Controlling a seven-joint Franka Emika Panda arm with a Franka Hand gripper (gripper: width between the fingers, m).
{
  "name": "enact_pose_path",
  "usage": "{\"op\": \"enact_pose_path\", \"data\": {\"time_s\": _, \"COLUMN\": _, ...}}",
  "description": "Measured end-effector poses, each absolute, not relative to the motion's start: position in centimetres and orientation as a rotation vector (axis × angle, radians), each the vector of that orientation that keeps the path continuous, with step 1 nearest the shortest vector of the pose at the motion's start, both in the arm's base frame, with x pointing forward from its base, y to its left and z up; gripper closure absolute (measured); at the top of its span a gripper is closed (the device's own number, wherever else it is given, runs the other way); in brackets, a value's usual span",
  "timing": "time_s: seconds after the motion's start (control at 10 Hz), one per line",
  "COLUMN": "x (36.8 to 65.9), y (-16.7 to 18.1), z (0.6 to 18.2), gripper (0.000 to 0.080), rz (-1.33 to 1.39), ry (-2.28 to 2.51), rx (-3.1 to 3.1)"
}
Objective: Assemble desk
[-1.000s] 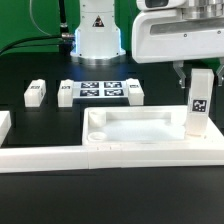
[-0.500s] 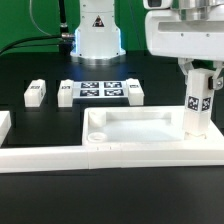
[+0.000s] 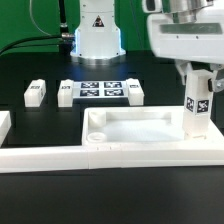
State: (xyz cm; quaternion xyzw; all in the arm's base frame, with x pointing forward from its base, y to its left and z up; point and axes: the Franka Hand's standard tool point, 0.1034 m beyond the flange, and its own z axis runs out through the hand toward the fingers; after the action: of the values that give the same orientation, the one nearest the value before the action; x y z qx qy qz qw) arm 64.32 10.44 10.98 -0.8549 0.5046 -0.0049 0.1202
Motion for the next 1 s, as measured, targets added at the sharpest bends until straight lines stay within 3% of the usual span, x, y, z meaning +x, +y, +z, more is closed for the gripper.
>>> {"op": "enact_pose_path", "data": {"time_s": 0.1, "x": 64.22, "y": 10.33, "z": 10.94, "gripper": 0.0293, "rz": -0.040, "ry": 1.227, "rx": -2.636}}
{"op": "enact_pose_path", "data": {"time_s": 0.2, "x": 63.99, "y": 10.68, "z": 10.88, "gripper": 0.0170, "rz": -0.049, "ry": 1.042, "rx": -2.721}}
{"op": "enact_pose_path", "data": {"time_s": 0.3, "x": 64.02, "y": 10.52, "z": 10.86, "gripper": 0.0155, "rz": -0.060, "ry": 0.970, "rx": -2.749}}
{"op": "enact_pose_path", "data": {"time_s": 0.6, "x": 64.05, "y": 10.33, "z": 10.86, "gripper": 0.0150, "rz": -0.111, "ry": 0.537, "rx": -2.877}}
{"op": "enact_pose_path", "data": {"time_s": 0.8, "x": 64.04, "y": 10.34, "z": 10.73, "gripper": 0.0150, "rz": -0.058, "ry": -0.048, "rx": -2.985}}
{"op": "enact_pose_path", "data": {"time_s": 0.9, "x": 64.35, "y": 10.33, "z": 10.75, "gripper": 0.0150, "rz": -0.078, "ry": -0.017, "rx": -2.982}}
{"op": "enact_pose_path", "data": {"time_s": 1.0, "x": 64.28, "y": 10.31, "z": 10.69, "gripper": 0.0240, "rz": -0.073, "ry": 0.011, "rx": -2.983}}
